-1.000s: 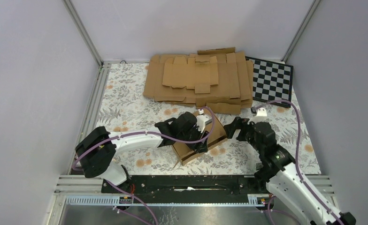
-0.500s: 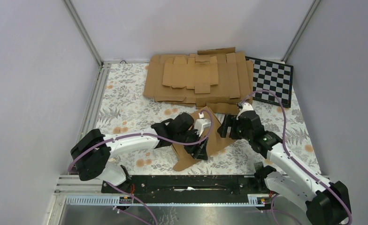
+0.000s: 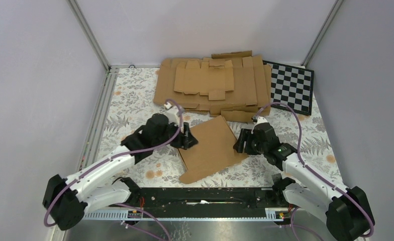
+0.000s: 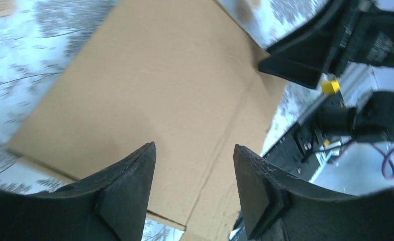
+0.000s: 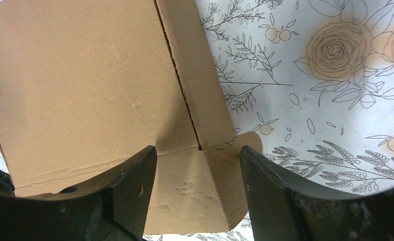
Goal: Fold the paper box
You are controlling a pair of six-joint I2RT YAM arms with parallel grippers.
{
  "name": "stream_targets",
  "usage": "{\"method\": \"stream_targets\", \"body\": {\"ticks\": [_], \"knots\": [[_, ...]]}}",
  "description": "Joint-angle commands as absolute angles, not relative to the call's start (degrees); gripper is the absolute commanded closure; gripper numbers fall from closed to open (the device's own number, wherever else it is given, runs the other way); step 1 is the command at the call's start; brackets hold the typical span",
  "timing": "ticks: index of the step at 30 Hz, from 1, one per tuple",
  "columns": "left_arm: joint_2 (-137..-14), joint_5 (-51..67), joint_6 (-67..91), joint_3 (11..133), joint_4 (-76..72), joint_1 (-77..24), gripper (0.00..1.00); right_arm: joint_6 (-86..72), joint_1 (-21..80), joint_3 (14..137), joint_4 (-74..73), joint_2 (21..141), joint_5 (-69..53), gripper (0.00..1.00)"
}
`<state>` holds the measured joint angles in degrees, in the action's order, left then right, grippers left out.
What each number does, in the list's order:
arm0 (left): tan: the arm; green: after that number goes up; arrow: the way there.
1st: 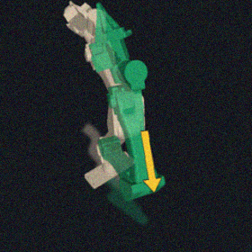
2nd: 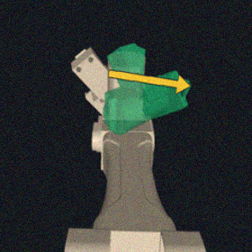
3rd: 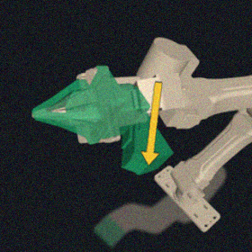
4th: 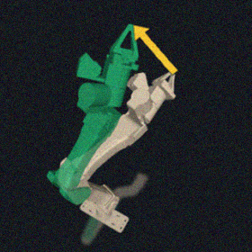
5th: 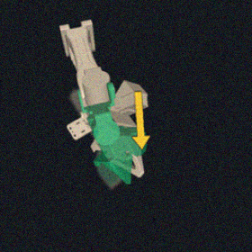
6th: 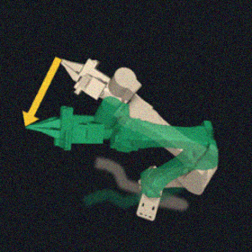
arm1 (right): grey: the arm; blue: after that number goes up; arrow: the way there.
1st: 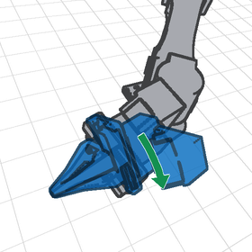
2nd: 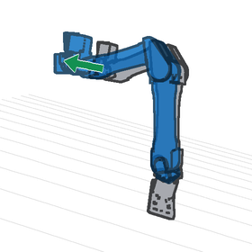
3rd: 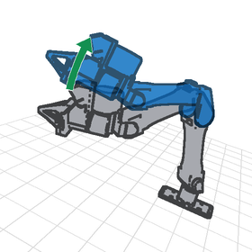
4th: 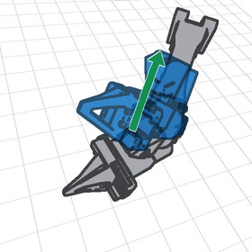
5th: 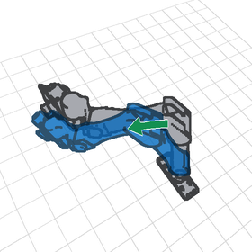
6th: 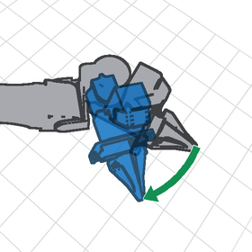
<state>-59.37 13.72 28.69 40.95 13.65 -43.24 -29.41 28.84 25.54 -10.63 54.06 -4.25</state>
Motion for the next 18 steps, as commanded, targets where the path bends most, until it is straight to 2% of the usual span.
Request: {"method": "stream_targets", "body": {"ticks": [1,4,7,15,18], "knots": [[-55.83,7.63,34.05,36.99,15.75,-38.43,0.38,-26.91,28.99,30.35,-13.24,51.22,-0.44,0.30],[-55.09,4.90,38.07,34.37,16.64,-35.62,0.30,-25.75,29.01,34.24,-13.18,53.76,2.79,0.29],[-54.50,3.89,41.45,31.35,14.87,-35.16,0.28,-25.70,29.01,36.67,-11.21,57.96,3.09,0.29],[-57.58,8.32,42.87,27.97,8.85,-33.07,0.34,-26.98,29.00,33.95,-1.35,69.63,-4.55,0.33],[-58.47,12.13,42.94,26.46,5.94,-30.06,0.38,-26.99,29.00,32.21,-0.62,70.28,-10.46,0.41]]}}
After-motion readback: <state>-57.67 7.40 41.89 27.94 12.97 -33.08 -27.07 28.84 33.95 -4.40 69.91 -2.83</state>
